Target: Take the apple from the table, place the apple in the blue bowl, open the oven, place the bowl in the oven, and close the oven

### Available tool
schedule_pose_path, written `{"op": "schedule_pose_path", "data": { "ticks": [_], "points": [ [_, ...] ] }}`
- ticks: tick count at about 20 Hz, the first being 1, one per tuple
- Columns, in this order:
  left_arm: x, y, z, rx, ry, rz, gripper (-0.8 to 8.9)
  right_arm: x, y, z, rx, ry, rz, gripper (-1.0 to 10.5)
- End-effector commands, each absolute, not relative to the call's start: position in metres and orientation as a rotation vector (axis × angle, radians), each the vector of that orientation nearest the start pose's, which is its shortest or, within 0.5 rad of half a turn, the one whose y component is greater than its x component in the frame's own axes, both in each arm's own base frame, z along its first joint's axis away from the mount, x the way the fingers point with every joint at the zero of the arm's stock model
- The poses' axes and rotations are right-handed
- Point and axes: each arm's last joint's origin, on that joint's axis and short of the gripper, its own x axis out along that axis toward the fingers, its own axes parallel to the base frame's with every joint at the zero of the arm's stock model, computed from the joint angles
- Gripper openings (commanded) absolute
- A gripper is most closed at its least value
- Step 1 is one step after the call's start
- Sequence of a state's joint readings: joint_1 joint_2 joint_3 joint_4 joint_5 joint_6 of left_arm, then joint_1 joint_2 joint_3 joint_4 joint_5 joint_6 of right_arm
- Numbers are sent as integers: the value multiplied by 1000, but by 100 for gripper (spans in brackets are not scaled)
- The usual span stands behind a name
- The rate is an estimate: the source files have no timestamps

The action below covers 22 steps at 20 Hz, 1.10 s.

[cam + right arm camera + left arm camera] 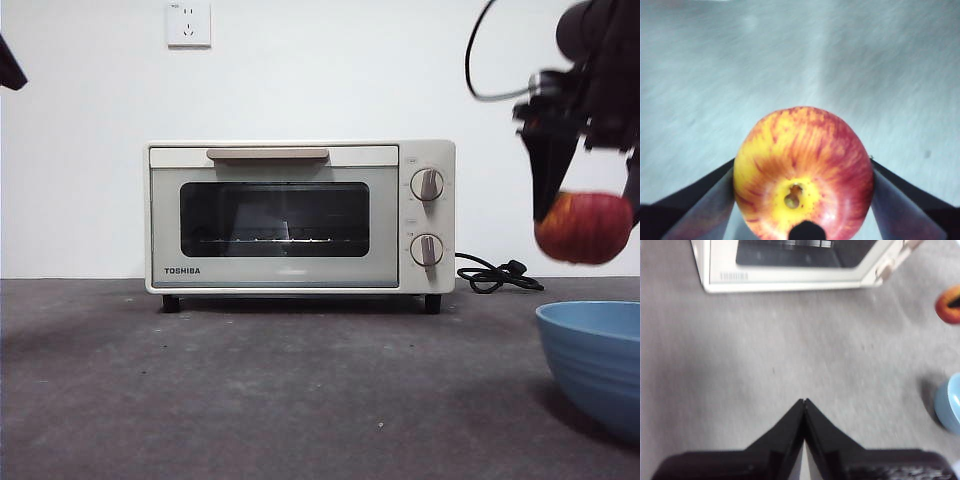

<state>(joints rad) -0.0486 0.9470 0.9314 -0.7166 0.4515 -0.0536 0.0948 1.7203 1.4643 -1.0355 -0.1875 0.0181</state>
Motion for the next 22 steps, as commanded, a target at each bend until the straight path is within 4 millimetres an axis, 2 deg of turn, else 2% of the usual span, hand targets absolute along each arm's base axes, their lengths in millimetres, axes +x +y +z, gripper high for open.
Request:
{"op": "schedule_pose_path", "data": {
  "ticks": [1, 5, 9, 12, 16, 18, 22],
  "points": [
    [190, -23, 311, -226, 719, -454, -5, 319, 42, 288, 46, 1278, 268, -9],
    [220, -38, 307, -310, 661, -506, -5, 285, 54, 316, 1, 1241, 326, -9],
    [251, -63, 303, -350, 610, -603, -5, 248, 73, 325, -41, 1201, 397, -9],
    [274, -78, 310, -336, 607, -640, -5, 224, 78, 317, -58, 1195, 432, -9],
    [308, -93, 322, -302, 588, -667, -5, 197, 71, 286, -33, 1199, 398, -9],
    [320, -97, 325, -301, 586, -670, -5, 185, 67, 273, -5, 1193, 369, -9],
    [335, -101, 321, -299, 572, -670, -5, 173, 63, 266, 38, 1217, 339, -9]
  ]
}}
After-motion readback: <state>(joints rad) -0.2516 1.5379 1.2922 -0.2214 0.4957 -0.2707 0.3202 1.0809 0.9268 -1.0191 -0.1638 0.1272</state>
